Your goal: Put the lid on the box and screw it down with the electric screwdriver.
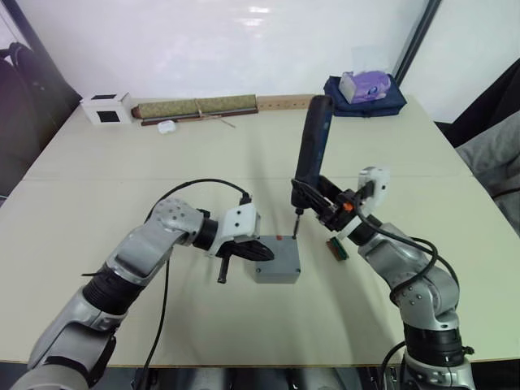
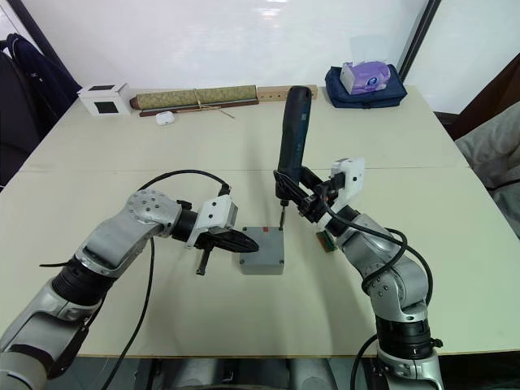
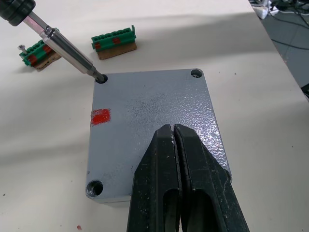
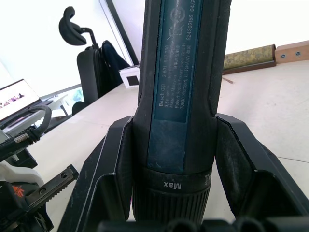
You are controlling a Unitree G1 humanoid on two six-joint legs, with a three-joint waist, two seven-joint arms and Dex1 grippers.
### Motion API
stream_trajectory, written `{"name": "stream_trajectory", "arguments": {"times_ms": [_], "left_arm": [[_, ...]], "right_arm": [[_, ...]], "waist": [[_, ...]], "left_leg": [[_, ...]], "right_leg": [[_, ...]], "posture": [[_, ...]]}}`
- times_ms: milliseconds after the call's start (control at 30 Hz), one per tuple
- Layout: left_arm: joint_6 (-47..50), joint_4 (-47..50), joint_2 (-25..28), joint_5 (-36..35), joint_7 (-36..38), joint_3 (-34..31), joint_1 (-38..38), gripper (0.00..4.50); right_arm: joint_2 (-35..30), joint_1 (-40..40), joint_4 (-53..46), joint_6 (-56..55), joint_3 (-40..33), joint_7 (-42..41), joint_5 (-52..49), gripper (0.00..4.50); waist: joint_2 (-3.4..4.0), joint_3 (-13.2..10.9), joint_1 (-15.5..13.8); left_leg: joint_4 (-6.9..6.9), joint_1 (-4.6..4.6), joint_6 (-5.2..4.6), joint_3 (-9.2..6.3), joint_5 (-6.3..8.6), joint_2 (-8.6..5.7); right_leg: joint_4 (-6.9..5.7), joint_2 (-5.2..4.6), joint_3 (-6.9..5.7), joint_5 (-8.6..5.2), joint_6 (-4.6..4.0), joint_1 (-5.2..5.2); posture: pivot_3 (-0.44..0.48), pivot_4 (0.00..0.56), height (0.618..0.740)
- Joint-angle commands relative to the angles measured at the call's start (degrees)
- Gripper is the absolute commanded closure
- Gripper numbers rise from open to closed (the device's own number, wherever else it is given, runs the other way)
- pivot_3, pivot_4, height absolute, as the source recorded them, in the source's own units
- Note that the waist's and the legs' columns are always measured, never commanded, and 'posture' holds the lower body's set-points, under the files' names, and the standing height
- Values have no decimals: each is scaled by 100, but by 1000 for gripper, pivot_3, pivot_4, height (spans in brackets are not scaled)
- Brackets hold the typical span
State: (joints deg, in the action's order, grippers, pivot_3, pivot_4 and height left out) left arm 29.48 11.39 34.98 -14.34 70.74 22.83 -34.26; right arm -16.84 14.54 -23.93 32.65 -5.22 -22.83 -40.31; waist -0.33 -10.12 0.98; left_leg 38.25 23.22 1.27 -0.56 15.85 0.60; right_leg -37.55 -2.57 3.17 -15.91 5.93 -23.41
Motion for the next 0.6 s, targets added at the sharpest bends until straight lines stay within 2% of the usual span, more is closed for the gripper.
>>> {"name": "stream_trajectory", "arguments": {"times_ms": [33, 100, 300, 433, 600], "left_arm": [[55, -21, 61, 83, -34, 56, 91, 4500], [61, -14, 58, 86, -46, 61, 107, 4500], [49, -60, 37, 131, -121, 92, 173, 4500], [21, -134, 90, 121, -127, 49, 240, 4500], [-6, -173, 91, 129, -121, 48, 264, 4500]], "right_arm": [[-331, -281, -403, -150, 357, -243, 438, 2650], [-540, -447, -463, -264, 638, -425, 727, 2650], [-395, -700, -212, -607, 807, -401, 968, 2650], [-392, -894, -158, -839, 987, -389, 1306, 2650], [-372, -1087, -161, -952, 1034, -361, 1413, 2650]], "waist": [[0, 0, 0], [0, 3, -3], [-42, 41, -3], [-44, 49, 0], [-60, 95, -3]], "left_leg": [[0, 0, 0, 0, 0, 0], [0, -2, 0, 0, 0, 0], [-3, -25, -1, 1, 0, 1], [-22, -85, -2, 2, 2, 4], [-25, -89, -4, -1, 3, 7]], "right_leg": [[0, 0, 0, 0, 0, 0], [1, 0, 0, 0, 0, 2], [3, 3, -2, -2, -2, 26], [26, 3, -2, -6, -7, 84], [30, 4, -6, -9, -9, 91]], "posture": [[0, 150, 740], [0, 150, 740], [0, 150, 740], [0, 150, 740], [0, 150, 740]]}}
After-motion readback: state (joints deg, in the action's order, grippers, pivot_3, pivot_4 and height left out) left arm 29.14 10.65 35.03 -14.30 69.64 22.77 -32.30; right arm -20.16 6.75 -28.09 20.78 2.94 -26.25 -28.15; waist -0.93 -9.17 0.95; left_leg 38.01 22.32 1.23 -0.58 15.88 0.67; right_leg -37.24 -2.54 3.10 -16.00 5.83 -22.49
